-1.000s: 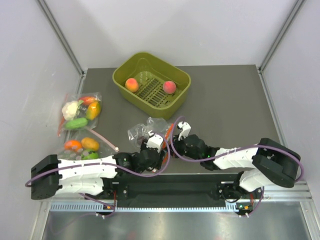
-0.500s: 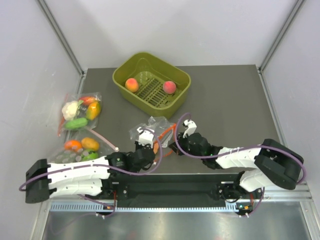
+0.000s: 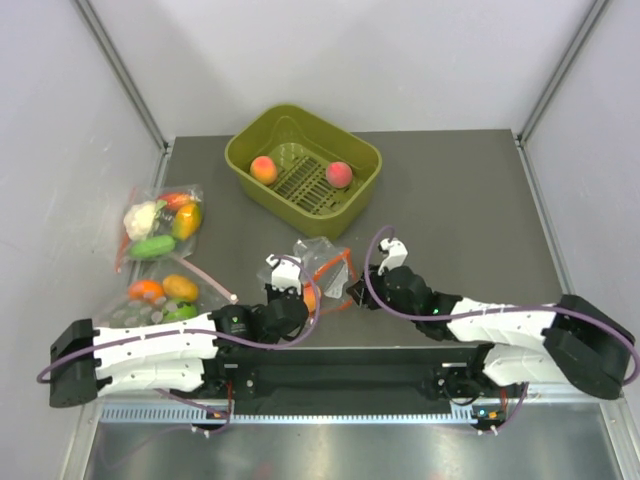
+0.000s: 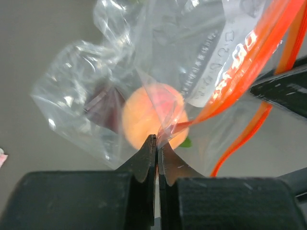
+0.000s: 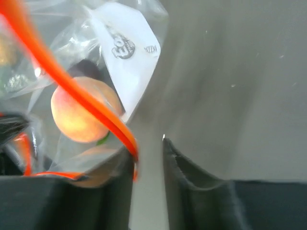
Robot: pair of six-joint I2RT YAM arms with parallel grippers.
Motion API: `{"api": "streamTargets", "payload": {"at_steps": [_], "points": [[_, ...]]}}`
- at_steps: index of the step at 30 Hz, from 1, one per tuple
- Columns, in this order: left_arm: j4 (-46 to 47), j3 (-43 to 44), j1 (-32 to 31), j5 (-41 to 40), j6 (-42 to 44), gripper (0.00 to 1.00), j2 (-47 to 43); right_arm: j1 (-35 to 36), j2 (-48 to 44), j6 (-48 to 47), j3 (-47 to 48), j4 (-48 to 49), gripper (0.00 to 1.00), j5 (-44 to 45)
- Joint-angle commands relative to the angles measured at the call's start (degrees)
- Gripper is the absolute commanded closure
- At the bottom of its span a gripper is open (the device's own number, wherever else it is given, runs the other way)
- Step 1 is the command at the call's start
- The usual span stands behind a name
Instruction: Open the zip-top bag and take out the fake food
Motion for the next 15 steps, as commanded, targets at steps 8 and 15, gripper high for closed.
{"api": "streamTargets", "payload": {"at_steps": [8, 15], "points": [[9.38, -0.44, -0.06, 6.39, 1.66, 1.0, 4.16, 5.72, -23.97, -10.02, 3.01, -11.5, 0.39, 2.13], [11.66, -0.44, -0.06, 11.04, 2.54, 1.0, 2.23, 7.14, -22.43, -14.6, 5.56, -5.19, 0.42, -13.33]]}}
